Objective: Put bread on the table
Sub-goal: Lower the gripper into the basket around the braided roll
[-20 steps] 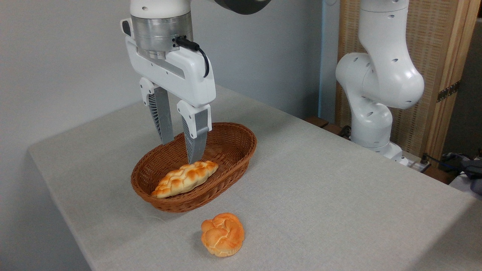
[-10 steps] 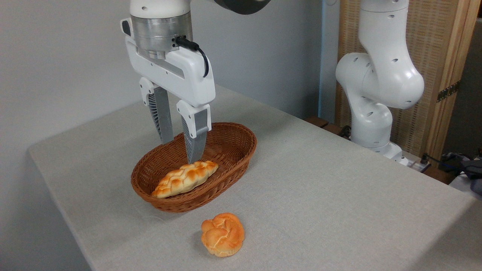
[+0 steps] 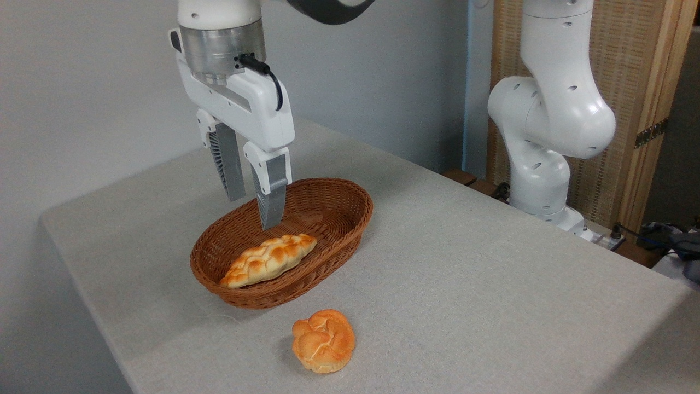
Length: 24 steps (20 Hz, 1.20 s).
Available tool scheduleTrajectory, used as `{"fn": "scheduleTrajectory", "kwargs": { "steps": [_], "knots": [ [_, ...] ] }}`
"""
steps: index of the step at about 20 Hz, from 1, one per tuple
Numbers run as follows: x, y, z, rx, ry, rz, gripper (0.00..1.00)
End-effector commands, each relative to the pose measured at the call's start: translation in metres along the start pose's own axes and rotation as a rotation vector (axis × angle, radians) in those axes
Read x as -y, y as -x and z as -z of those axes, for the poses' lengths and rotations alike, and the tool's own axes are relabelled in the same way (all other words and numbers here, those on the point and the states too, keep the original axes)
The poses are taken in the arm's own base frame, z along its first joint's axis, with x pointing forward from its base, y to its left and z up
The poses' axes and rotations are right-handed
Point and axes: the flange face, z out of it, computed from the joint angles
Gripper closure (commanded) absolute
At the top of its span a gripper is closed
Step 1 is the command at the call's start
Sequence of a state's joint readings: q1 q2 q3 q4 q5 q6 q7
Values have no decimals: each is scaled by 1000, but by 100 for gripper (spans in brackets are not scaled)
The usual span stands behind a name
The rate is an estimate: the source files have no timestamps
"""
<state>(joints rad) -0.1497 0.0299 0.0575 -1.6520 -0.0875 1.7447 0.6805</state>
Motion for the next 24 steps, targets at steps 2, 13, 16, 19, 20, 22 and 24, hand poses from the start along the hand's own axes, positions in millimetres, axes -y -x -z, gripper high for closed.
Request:
{"fn": "scheduleTrajectory", "kwargs": {
  "steps": [2,13,16,19,20,22,24],
  "knots": [
    [-34,-15,-42,35,39,-7,0],
    [-63,-34,-132,64,37,-90,0],
    [-60,-36,-144,63,35,-120,0],
    [-58,-34,-156,81,48,-144,0],
    [-58,-34,-160,86,52,-144,0],
    [-58,-34,-165,102,46,-163,0],
    [-58,-34,-167,106,45,-166,0]
  ]
}}
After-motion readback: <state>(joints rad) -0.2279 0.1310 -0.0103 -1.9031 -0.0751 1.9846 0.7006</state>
